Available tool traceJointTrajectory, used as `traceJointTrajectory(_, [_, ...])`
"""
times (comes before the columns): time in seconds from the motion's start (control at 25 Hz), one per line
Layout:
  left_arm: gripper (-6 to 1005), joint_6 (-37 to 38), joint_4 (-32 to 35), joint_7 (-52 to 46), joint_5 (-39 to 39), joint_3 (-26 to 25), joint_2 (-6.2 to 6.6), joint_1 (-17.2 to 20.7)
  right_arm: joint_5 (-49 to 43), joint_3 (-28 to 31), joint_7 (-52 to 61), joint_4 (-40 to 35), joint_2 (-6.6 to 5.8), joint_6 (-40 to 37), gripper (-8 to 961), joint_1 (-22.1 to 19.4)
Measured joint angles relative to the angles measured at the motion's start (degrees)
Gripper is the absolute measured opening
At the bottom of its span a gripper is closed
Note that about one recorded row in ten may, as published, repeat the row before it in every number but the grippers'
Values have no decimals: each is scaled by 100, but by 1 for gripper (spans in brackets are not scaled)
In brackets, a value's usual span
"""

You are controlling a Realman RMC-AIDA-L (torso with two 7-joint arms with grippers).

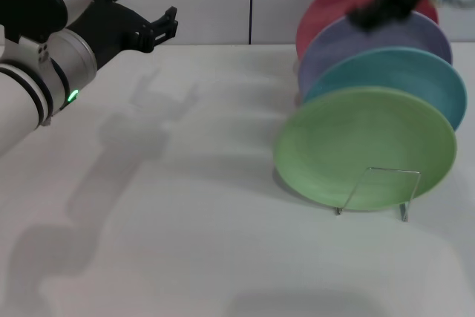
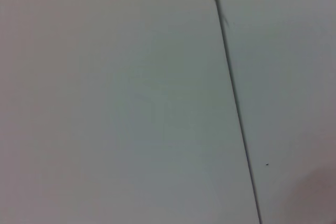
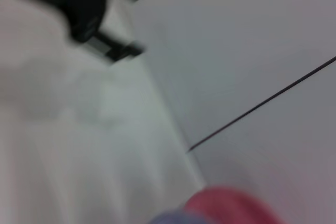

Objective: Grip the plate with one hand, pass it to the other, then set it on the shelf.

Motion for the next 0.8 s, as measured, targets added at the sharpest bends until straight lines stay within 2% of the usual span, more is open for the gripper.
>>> traceJointTrajectory(0.16, [866, 31, -8, 87, 0, -59, -12, 5, 1, 189, -144, -8, -14, 977, 752, -353])
traceJointTrajectory(0.36, [866, 137, -9, 90, 0, -171, -8, 39, 3, -68, -373, -29, 7, 2645, 752, -1275])
traceJointTrajectory(0.52, [866, 363, -4, 92, -3, -287, -5, 114, 67, -128, -326, 21, 21, 3695, 752, -1980])
traceJointTrajectory(0.6, [866, 475, -5, 92, -6, -291, -7, 154, 204, -87, -259, 88, 23, 4289, 752, -2316])
traceJointTrajectory(0.68, [866, 966, 9, 92, -5, -281, -7, 294, 586, -8, -280, 189, 24, 5034, 752, -2701])
traceJointTrajectory(0.8, [866, 993, 9, 92, -5, -281, -7, 307, 1186, 9, -496, 229, 41, 5712, 752, -3181])
